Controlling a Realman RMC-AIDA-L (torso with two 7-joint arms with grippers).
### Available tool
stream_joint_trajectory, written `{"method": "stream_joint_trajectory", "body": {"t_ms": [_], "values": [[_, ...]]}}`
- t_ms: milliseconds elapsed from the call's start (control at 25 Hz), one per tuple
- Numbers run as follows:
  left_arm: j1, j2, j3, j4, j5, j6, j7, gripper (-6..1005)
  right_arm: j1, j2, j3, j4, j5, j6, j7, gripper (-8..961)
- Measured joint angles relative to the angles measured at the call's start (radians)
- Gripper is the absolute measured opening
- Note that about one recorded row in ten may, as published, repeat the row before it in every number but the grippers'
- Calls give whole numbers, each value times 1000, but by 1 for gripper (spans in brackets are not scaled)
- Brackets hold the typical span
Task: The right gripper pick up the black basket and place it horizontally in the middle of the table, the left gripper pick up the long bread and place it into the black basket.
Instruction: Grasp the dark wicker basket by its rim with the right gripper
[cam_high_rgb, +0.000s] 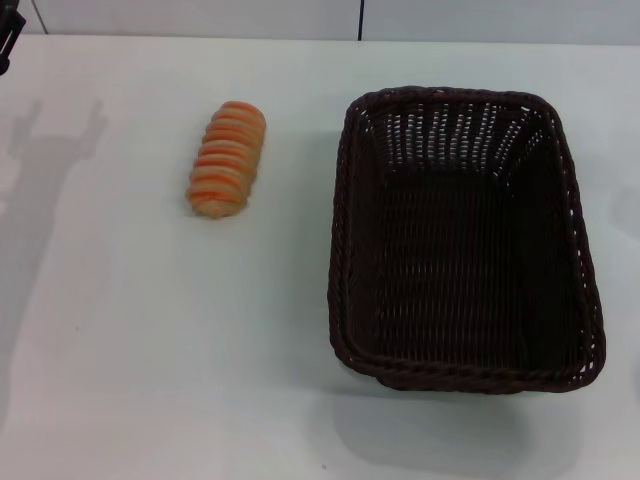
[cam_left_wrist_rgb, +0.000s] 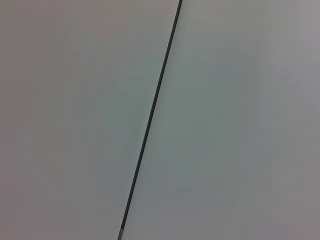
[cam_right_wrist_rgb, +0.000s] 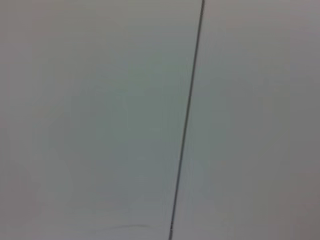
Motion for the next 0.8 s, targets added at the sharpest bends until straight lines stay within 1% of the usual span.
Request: {"method": "stream_joint_trajectory", "body": {"t_ms": [160,240,280,440,480,560,600,640,720,760,800], "values": [[-2,0,0,0,0,0,0,861,1,1,4,-5,-2,-1,-6,694],[-3,0,0,1,0,0,0,861,3,1,11,-38,-56,-6,55,695],[-4,0,0,2,0,0,0,861,2,1,15,-58,-108,-7,112,695],[-7,0,3,3,0,0,0,861,-14,0,31,-167,-415,-48,470,694],[-7,-1,4,2,0,0,0,861,-19,0,34,-204,-518,-78,588,694],[-7,-1,5,1,0,0,0,860,-27,-2,49,-258,-671,-110,791,694],[-7,-1,6,1,0,0,0,860,-34,-5,67,-269,-744,-100,902,695],[-7,-1,6,1,0,0,0,860,-41,-9,88,-272,-801,-82,985,695],[-6,-1,7,1,0,0,0,860,-57,-17,143,-240,-894,25,1137,695],[-6,-2,8,0,0,0,0,860,-62,-21,171,-216,-925,94,1180,695],[-6,-4,8,-2,0,1,-1,860,-71,-20,224,-152,-959,244,1221,695]]}}
